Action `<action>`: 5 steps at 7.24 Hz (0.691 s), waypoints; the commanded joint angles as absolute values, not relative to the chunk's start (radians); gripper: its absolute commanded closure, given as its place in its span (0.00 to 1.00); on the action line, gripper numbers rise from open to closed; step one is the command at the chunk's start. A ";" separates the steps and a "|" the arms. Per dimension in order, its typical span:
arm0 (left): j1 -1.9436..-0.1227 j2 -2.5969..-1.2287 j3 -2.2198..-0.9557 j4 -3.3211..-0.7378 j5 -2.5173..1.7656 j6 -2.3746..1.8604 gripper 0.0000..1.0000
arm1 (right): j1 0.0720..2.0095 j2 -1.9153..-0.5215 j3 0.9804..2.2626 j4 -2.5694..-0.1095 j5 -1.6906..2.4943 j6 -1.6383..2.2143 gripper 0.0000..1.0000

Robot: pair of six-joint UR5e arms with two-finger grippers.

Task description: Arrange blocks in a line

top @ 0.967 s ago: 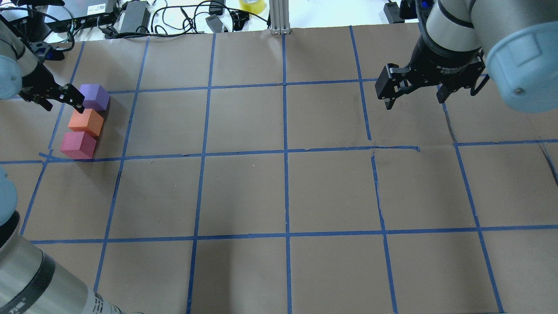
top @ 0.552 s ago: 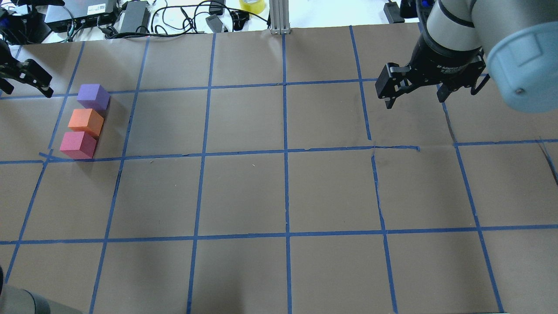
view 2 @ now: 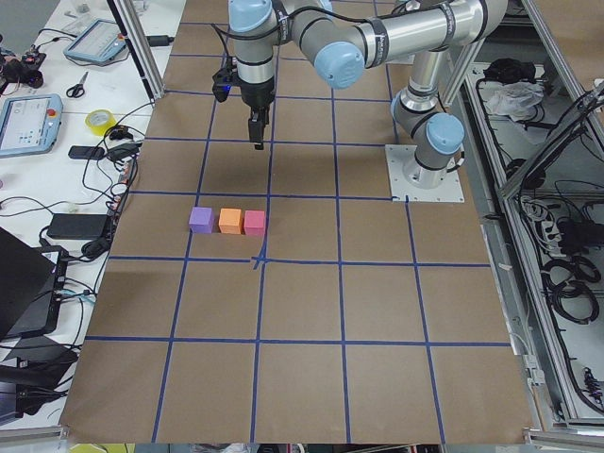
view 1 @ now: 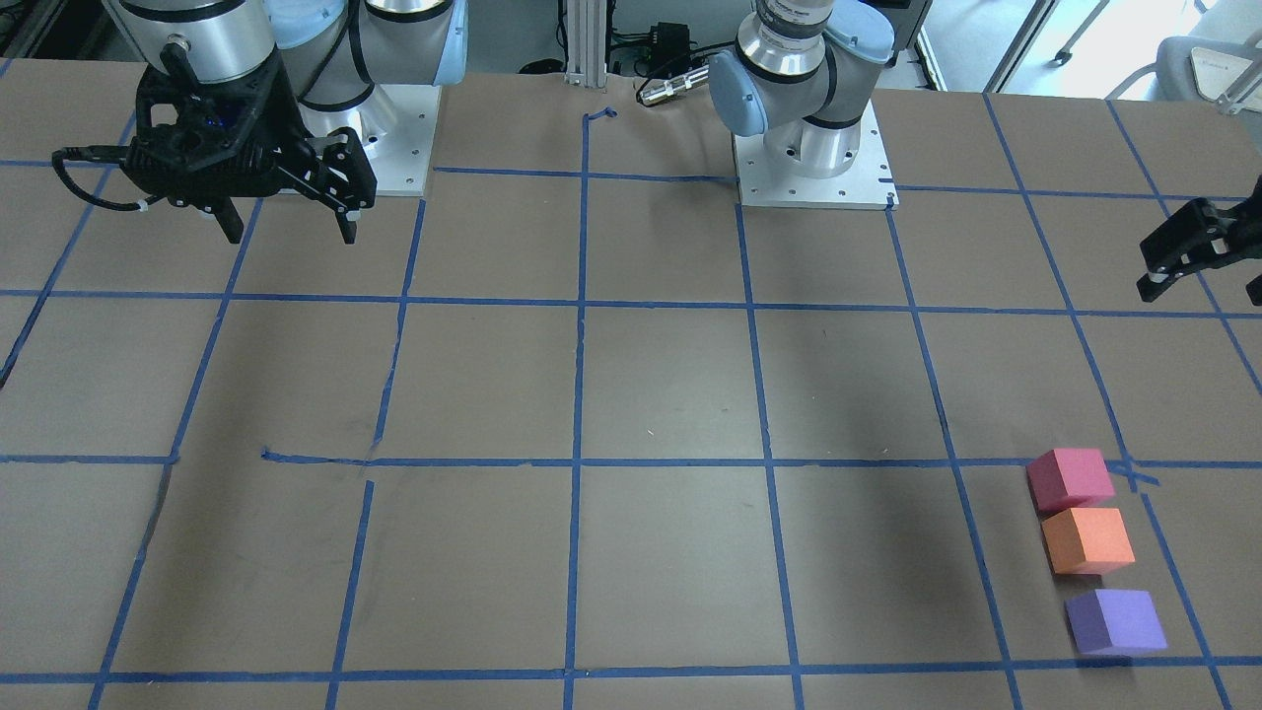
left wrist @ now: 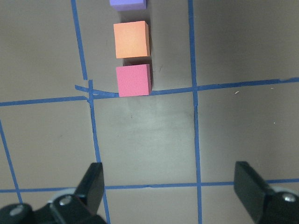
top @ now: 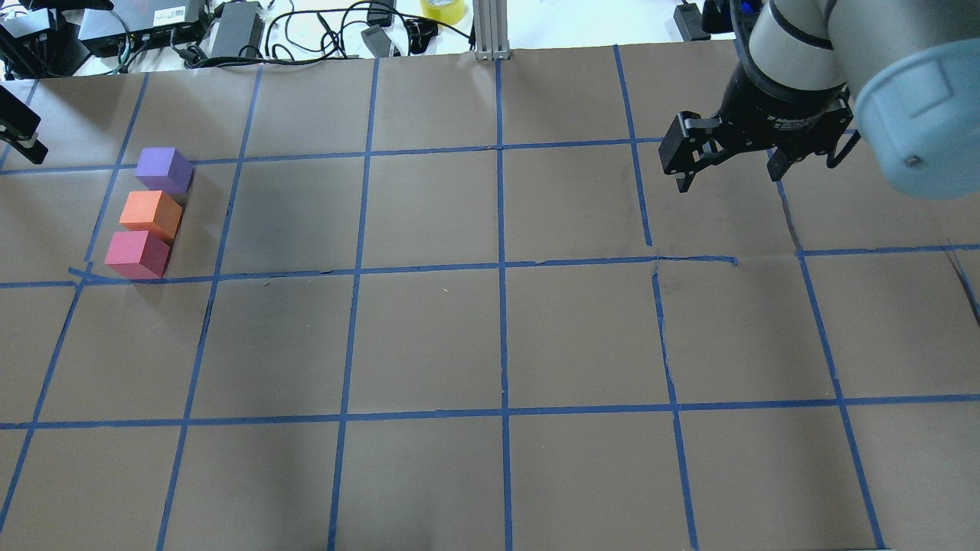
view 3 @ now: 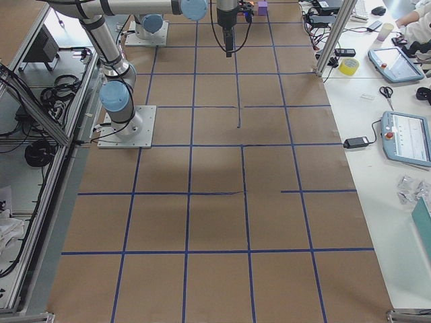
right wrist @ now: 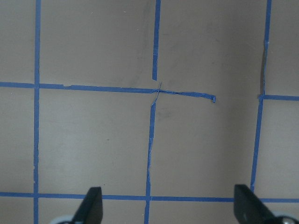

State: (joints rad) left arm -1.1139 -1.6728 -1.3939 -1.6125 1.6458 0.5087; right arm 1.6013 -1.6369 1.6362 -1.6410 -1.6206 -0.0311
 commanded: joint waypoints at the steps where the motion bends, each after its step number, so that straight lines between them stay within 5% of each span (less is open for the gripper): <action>1: -1.281 -1.640 -1.396 -1.631 1.646 0.218 0.02 | 1.603 -1.650 1.638 -1.626 -1.681 -0.034 0.00; 5: -1.593 -1.646 -1.407 -1.631 1.658 -0.148 0.00 | 1.609 -1.640 1.638 -1.597 -1.666 -0.031 0.00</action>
State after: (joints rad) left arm -1.5064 -1.6517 -1.4008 -1.6294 1.6454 -0.0785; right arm 1.6053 -1.6488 1.6371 -1.6065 -1.6702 -0.0341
